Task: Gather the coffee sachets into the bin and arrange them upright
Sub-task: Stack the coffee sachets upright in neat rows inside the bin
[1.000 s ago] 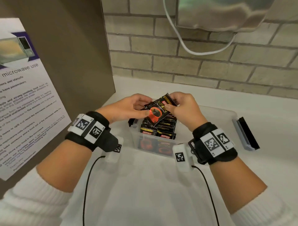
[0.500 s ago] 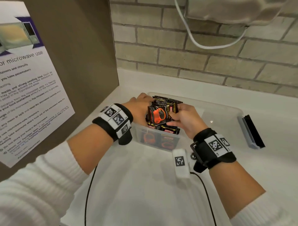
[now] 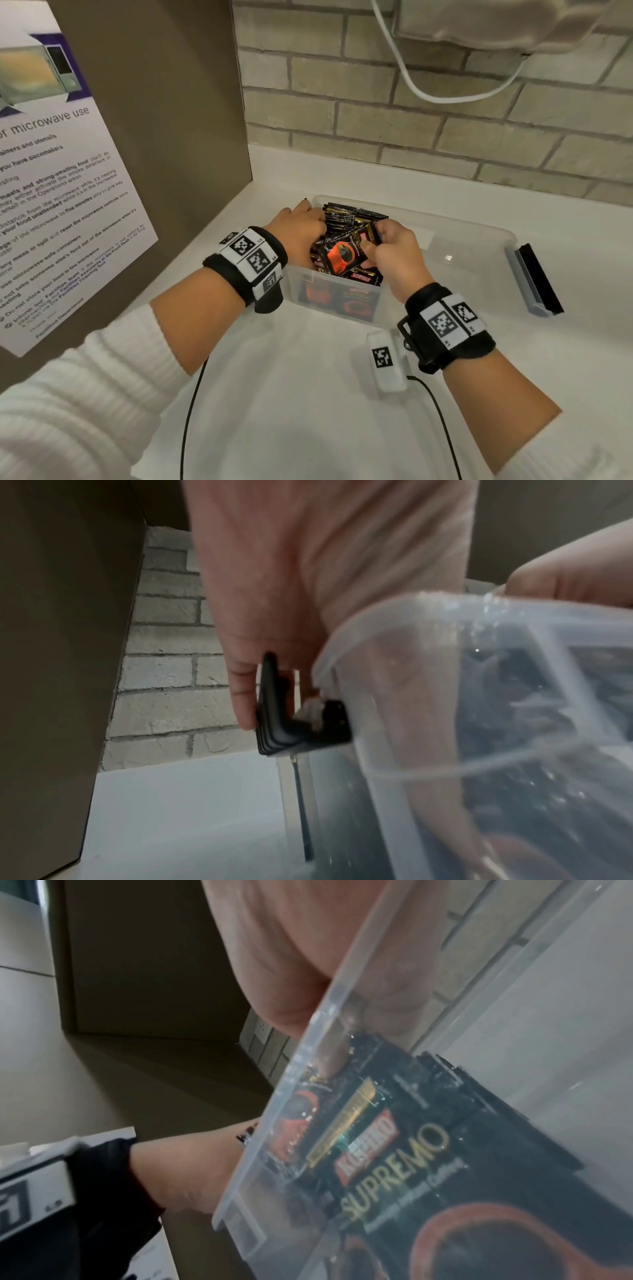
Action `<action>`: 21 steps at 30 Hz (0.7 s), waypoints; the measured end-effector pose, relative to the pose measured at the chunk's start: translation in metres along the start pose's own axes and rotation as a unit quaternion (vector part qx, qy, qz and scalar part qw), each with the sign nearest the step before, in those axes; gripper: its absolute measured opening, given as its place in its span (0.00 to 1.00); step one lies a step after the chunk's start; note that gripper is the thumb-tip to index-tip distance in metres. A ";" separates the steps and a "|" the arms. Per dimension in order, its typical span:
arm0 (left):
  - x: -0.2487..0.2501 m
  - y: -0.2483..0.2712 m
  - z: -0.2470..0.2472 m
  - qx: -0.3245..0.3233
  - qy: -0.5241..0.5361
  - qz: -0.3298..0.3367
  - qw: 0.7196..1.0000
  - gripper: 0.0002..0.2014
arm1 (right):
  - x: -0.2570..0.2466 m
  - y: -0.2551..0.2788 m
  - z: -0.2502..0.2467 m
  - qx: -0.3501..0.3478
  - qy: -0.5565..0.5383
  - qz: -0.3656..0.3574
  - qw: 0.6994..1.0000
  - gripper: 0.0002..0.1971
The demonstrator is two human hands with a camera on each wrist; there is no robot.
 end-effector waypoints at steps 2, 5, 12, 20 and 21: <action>-0.007 0.000 0.000 -0.036 0.045 -0.013 0.998 0.31 | 0.006 -0.002 -0.010 0.021 -0.093 0.030 0.995 0.06; -0.002 0.000 -0.011 -0.046 0.095 -0.008 0.994 0.28 | 0.010 -0.003 -0.023 0.055 -0.260 0.060 0.962 0.08; 0.037 -0.005 -0.018 -0.046 0.162 0.037 0.985 0.20 | 0.012 -0.004 -0.031 0.079 -0.334 0.044 0.938 0.11; 0.046 -0.004 -0.003 -0.116 0.197 0.041 0.973 0.10 | 0.018 -0.002 -0.042 0.055 -0.350 0.065 0.933 0.10; 0.050 -0.004 0.000 -0.124 0.177 0.052 0.975 0.09 | 0.019 -0.002 -0.040 0.041 -0.353 0.071 0.932 0.10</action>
Point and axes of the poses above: each hand's wrist, its own y-axis away from the middle knuckle, its own z-axis out of the palm, x = y × z, the point moved 9 cm from there along -y, towards the middle knuckle, and after that the axes turned 3 degrees about x, right-handed, at the moved point
